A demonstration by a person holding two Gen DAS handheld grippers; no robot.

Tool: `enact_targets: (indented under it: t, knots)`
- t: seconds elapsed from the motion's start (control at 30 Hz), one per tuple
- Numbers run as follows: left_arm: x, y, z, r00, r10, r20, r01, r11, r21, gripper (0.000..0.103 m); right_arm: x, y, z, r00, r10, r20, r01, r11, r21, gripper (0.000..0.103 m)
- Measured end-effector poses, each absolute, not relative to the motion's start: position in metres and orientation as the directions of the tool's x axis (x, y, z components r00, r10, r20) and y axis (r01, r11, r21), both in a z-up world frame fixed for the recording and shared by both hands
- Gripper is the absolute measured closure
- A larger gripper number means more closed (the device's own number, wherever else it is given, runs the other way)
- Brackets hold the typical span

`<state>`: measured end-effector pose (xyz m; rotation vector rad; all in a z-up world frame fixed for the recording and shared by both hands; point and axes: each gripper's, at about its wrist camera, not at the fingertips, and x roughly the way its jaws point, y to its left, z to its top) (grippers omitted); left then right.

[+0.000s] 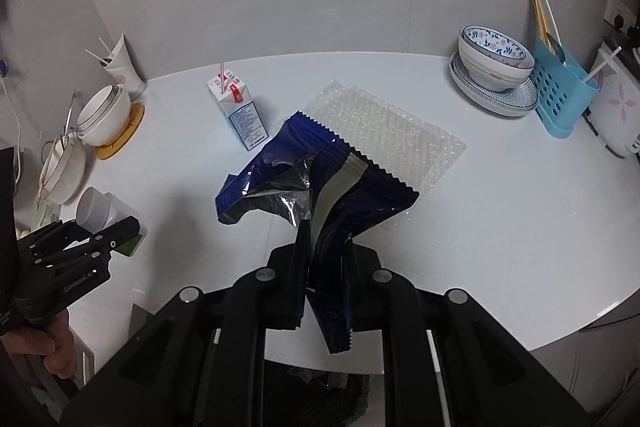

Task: Collect trash
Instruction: 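Carry the pill bottle and blue packet down over the trash bin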

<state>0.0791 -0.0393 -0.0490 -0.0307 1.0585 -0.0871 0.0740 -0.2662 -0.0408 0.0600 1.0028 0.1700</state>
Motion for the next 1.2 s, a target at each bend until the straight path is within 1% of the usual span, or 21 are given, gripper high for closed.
enact_targets:
  t: [0.57,0.9,1.2]
  knots:
    - [0.006,-0.062,-0.059,0.501,-0.091,-0.861,0.029,0.996,-0.088,0.055,0.006,-0.281,-0.060,0.501,0.230,-0.834,-0.179,0.971,0.160,0.090]
    - [-0.033,-0.071,-0.078,0.479,-0.093,-0.873,0.007,0.995,-0.102,0.055,-0.031,-0.277,-0.076,0.469,0.251,-0.847,-0.228,0.961,0.158,0.090]
    - [-0.060,-0.089,-0.099,0.464,-0.123,-0.877,0.055,0.992,-0.111,0.055,-0.063,-0.282,-0.097,0.443,0.228,-0.867,-0.249,0.960,0.126,0.090]
